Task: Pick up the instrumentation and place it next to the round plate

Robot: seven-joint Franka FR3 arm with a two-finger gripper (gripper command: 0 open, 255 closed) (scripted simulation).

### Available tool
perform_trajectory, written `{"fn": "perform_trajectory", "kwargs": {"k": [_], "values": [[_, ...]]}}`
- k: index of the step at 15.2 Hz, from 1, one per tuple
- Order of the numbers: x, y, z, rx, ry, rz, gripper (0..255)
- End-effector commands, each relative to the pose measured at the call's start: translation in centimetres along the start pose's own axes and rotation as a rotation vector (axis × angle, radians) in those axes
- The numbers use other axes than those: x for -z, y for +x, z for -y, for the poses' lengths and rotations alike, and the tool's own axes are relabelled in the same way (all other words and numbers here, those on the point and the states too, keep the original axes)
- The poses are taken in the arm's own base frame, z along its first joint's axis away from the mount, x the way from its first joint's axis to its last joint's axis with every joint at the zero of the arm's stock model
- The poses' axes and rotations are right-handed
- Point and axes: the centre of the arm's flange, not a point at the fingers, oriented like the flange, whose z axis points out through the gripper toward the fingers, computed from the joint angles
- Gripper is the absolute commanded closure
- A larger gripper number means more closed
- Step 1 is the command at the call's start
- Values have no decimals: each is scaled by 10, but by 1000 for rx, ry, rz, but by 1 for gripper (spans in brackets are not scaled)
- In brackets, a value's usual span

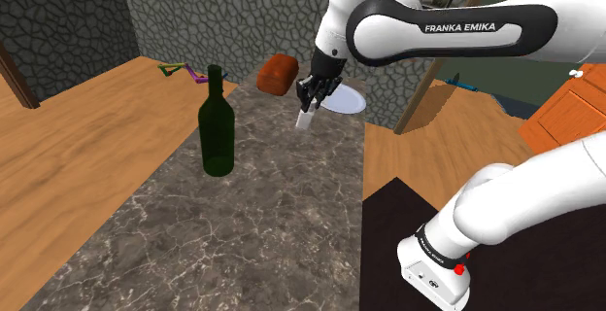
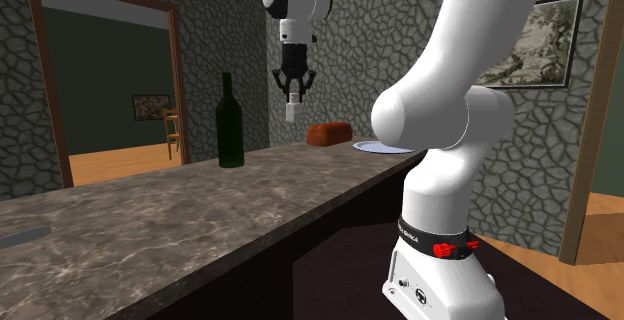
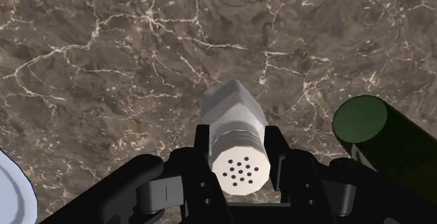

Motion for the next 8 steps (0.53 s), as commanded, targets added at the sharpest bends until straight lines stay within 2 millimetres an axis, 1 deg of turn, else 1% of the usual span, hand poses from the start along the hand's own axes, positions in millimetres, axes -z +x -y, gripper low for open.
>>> {"fn": "perform_trajectory", "kwargs": {"k": [1, 8], "values": [[0, 22, -18, 1, -1, 0, 255], [-9, 90, -79, 1, -1, 0, 255]]}}
